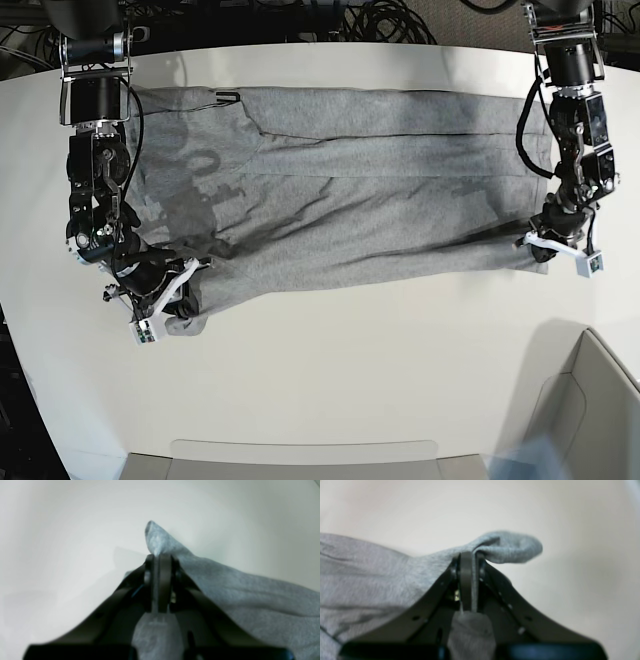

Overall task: Fold the T-shirt properly
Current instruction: 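Lift both side edges and fold them toward the collar fold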

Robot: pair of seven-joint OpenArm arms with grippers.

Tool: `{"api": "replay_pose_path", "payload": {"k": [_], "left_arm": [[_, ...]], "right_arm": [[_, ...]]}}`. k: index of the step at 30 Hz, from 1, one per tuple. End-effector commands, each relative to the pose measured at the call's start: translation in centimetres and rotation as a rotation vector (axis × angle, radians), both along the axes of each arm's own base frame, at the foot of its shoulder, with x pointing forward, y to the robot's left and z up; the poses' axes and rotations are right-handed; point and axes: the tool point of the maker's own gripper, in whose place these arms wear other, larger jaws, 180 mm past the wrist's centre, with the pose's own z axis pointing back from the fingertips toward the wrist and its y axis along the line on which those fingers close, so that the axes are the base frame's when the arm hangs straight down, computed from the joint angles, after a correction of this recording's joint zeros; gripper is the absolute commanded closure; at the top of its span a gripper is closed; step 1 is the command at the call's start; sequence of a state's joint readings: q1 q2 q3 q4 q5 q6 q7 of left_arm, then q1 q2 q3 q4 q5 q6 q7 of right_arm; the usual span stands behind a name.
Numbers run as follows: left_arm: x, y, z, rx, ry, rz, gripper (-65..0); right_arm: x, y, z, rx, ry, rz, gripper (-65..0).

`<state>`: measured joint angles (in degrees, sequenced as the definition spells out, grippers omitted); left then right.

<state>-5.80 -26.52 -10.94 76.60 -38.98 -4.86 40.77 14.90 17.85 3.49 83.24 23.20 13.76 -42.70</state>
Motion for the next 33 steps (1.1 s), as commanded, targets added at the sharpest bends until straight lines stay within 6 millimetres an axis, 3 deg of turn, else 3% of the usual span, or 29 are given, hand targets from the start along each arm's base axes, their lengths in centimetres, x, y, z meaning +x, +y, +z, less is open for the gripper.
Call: {"api": "replay_pose_path", "payload": {"k": [1,14,17,25,33], "left_arm": [[0.7,1.5,2.3,0.038,-0.061,0.019,0.0],[-2.7,1.9,4.0,0.044,0.0,0.001,0.0],[-3.7,2.0,4.5,0.065,-0.007,-0.002,0.0],[-6.6,1.9,2.1,0.07,0.073,-0.009,0.0],[-8.2,0.2,3.0,0.107,0.065,-0.06,0.0]], "right_arm": [[0.8,-0.5,2.4,0.005,-0.066,-0.006,0.0],[-4.2,1.0,1.6,-0.004,-0.067,0.042,0.0],[-5.3,0.6,2.1,0.002,-0.085,0.024,0.0],[-8.2,0.8,2.0,-0.007,-0.081,0.035,0.0],[-10.5,-1.0,1.8,-0.017,-0.071,-0.014,0.0]]}}
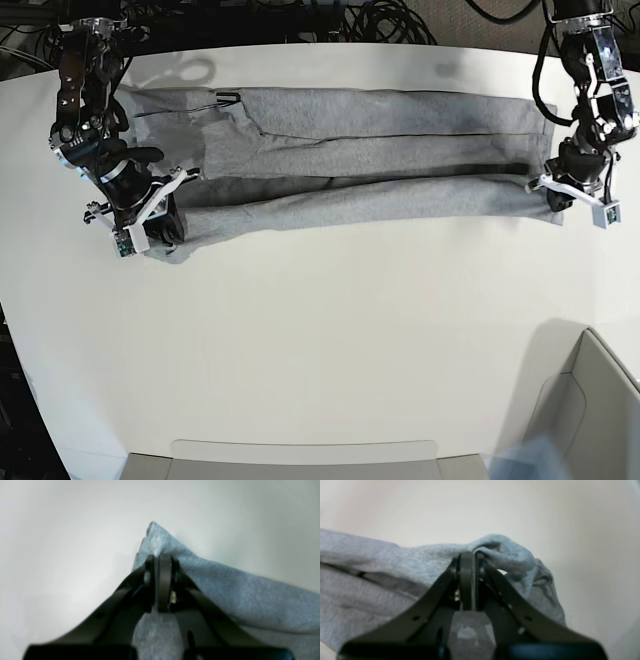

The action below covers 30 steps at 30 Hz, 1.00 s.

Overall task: Fold the T-shirt properly
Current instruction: 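Lift both side edges and fold them toward the collar fold, then hold the folded strip with both grippers and straighten it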

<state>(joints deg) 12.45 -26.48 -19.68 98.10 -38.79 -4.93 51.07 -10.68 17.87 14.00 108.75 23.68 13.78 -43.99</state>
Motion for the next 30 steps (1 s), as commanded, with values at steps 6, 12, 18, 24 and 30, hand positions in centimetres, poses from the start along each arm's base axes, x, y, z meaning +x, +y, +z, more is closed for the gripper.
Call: {"api": "replay_pose_path", "payload": {"k": [6,12,18,24,30], "left_arm": [[-0.7,0.3,0.7,0.029,-0.011,-0.008,0.0],[-2.2,-0.6,0.8,0.047,0.005,-0.038,0.0],[-3.1,-0.6,0.2,0.048,0.029,-0.039,0.0],[-5.3,-0.6,-1.4,0.046,0.095,-0.039,0.0],[-6.6,-1.2,-2.6,0.023,0.131,-0.034,0.0]], "right_arm": [[-1.0,-1.0,2.1,-0.018,-0.065,-0.015,0.0],[-3.2,-2.3,1.6,-0.04,-0.035,-0.045,0.0],[-5.3,-3.0,0.0,-0.052,0.03,-0.061,0.0],[-7.6,-3.1,-2.0,-0.054,0.106,-0.063,0.0],[-8.8,-3.2,-3.6,-0.05,0.163,-0.068,0.0]]}}
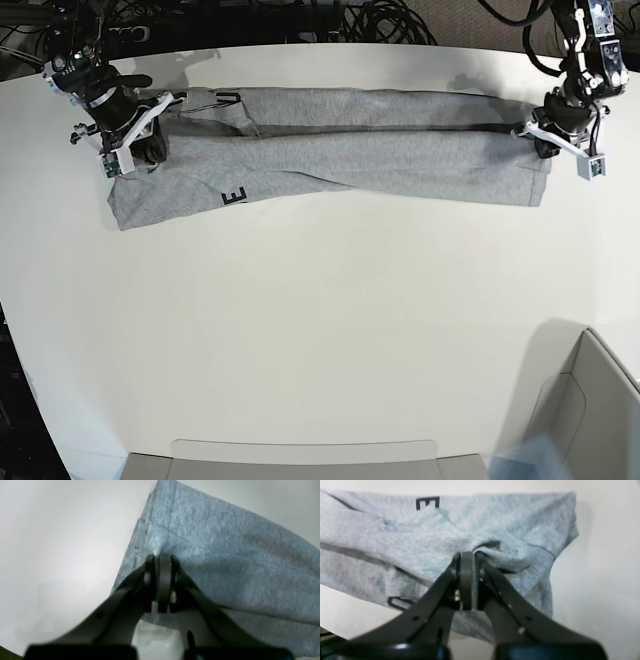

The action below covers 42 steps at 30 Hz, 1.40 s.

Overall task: Fold the T-shirt properly
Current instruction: 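Hold the folded strip with both grippers and straighten it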

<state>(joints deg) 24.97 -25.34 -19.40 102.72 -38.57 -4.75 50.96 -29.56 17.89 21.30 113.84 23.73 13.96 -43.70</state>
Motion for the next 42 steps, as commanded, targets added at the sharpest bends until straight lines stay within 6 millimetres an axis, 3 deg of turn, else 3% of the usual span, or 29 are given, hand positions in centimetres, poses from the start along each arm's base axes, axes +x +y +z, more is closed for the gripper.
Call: {"api": "replay_pose_path", "payload": {"k": [1,3,6,10,16,21,23,30,35,42], "left_arm": [[0.3,0.5,0.7,0.019,-0.023,-0.001,0.0],[0.2,0.5,0.7,0.019,-0.021,-0.002,-5.9],[0.0,0.2,0.7,0.014,0.001,-0.011,-17.4],[0.4,0.0,1.3,0.018,-0.01,-0.022,-19.9],[2.9,0.6,2.4,0.033,-0.057,-0.034,-22.8],[4.2,2.0,0.8,0.044,0.001,-0.05,-23.1],[3.9,1.8,-0.2,0.045,0.039,-0.073,-23.1],[3.7,0.8,-0.7,-0.035,0.04,-0.082,-23.2],[1.1,2.3,-4.7,-0.077,0.153,-0.062,-23.2],[-0.1,3.3,-6.9,-0.102,0.218,-0.013,-23.2]], "right_arm": [[0.5,-0.2,0.7,-0.007,-0.032,0.01,0.0],[0.4,-0.1,0.7,-0.006,-0.03,0.011,0.0],[0.4,-0.1,0.7,-0.006,-0.029,0.011,-10.8],[0.4,-0.2,0.7,-0.011,-0.03,0.015,-20.6],[0.4,0.5,0.4,-0.014,-0.018,0.054,-20.8],[0.2,0.8,-0.1,-0.01,-0.002,0.064,-20.8],[0.4,0.5,-0.4,-0.009,0.004,0.057,-20.8],[0.3,-0.7,-1.8,-0.023,0.043,0.039,-20.8],[0.7,-0.7,-1.5,-0.026,0.034,0.04,-20.8],[0.7,-0.9,-1.5,-0.035,0.035,0.045,-20.7]]}}
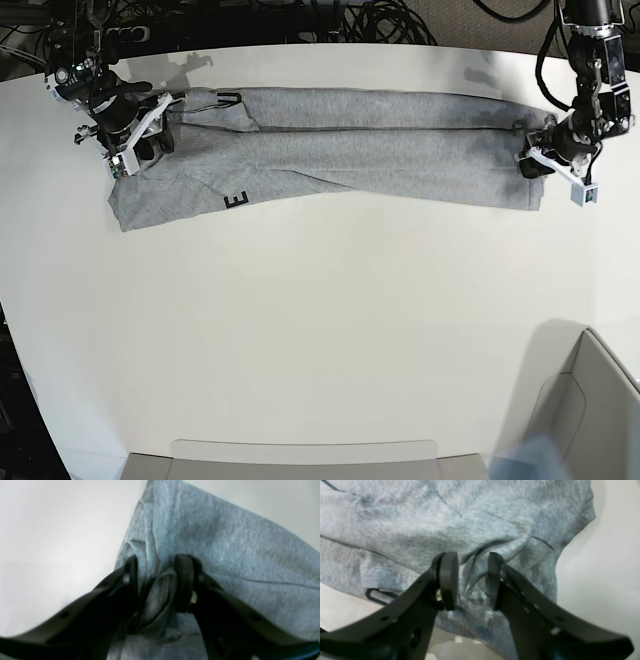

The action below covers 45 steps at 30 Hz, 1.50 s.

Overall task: Fold the T-shirt properly
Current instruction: 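Hold the folded strip with both grippers and straighten it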

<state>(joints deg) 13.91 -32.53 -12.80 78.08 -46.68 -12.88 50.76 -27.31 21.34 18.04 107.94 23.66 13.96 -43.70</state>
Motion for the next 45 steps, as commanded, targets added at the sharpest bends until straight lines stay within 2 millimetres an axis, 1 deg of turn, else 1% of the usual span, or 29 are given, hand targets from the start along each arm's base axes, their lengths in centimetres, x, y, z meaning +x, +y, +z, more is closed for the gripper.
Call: {"api": "replay_pose_path", "payload": {"k": [1,2,5,6,8,10,11,12,15,16,19,21,23,25,27,29,31,33,36,40,43,44,45], "left_arm": [[-1.8,1.2,-1.2,0.041,0.093,0.007,-23.1],[-2.2,1.0,-1.6,0.036,0.105,-0.003,-23.0],[-2.7,-1.4,-2.6,0.016,0.137,-0.097,-21.8],[-2.9,-1.9,-2.9,0.014,0.147,-0.118,-20.5],[-3.2,-2.3,-3.2,0.018,0.166,-0.154,-15.8],[-3.5,-2.5,-3.3,0.016,0.18,-0.161,-8.7],[-3.3,-2.3,-3.2,0.017,0.178,-0.156,-3.5],[-3.2,-2.1,-3.1,0.018,0.175,-0.149,0.0],[-2.9,-1.5,-2.7,0.022,0.162,-0.134,0.0],[-2.7,-1.1,-2.5,0.025,0.152,-0.119,0.0],[-1.6,0.7,-1.0,0.041,0.098,-0.064,0.0],[0.3,2.1,1.2,0.058,0.017,-0.021,0.0],[1.6,3.5,3.5,0.082,-0.052,0.012,0.0],[2.0,4.2,4.9,0.093,-0.078,0.028,0.0],[2.1,5.1,6.4,0.103,-0.09,0.045,0.0],[2.4,4.8,7.5,0.113,-0.103,0.007,0.0],[3.6,3.9,9.1,0.126,-0.143,-0.058,0.0],[3.9,3.4,9.8,0.134,-0.148,-0.085,0.0],[3.6,3.4,9.6,0.138,-0.13,-0.088,0.0],[2.2,4.8,6.5,0.088,-0.063,-0.015,0.0],[1.7,5.7,5.2,0.078,-0.062,0.03,0.0],[1.7,5.8,5.1,0.079,-0.066,0.037,0.0],[1.7,6.0,5.0,0.077,-0.067,0.045,-1.6]], "right_arm": [[0.7,-0.1,1.0,-0.007,-0.04,0.014,-20.7],[0.8,-0.2,1.1,-0.009,-0.042,0.015,-20.7],[0.8,-0.2,1.1,-0.009,-0.042,0.015,-20.7],[0.8,-0.2,1.1,-0.009,-0.042,0.015,-20.7],[0.8,-0.2,1.1,-0.009,-0.042,0.015,-20.7],[0.8,-0.2,1.1,-0.009,-0.042,0.015,-20.7],[0.8,-0.2,1.1,-0.009,-0.042,0.015,-20.7],[0.8,-0.2,1.1,-0.009,-0.042,0.013,-20.7],[0.7,-0.2,1.0,-0.009,-0.041,0.013,-20.7],[0.7,-0.2,1.0,-0.009,-0.041,0.013,-20.7],[0.8,-0.2,1.1,-0.007,-0.044,0.011,-20.7],[0.8,-0.1,1.2,-0.004,-0.048,0.009,-20.7],[0.8,-0.1,1.2,-0.004,-0.048,0.009,-20.7],[0.8,0.0,1.1,-0.002,-0.047,0.01,-20.7],[0.8,0.0,1.1,-0.002,-0.047,0.01,-20.7],[0.8,0.0,1.1,-0.002,-0.047,0.01,-20.7],[0.7,0.0,1.1,-0.002,-0.046,0.01,-20.7],[0.7,0.0,1.1,-0.001,-0.045,0.01,-20.7],[0.7,0.0,1.1,-0.002,-0.044,0.01,-20.7],[0.7,-0.1,1.0,-0.006,-0.041,0.011,-20.7],[0.7,0.0,1.1,-0.004,-0.042,0.012,-20.7],[0.7,0.0,1.1,-0.004,-0.042,0.012,-20.7],[0.7,0.0,1.1,-0.004,-0.042,0.012,-20.7]]}}
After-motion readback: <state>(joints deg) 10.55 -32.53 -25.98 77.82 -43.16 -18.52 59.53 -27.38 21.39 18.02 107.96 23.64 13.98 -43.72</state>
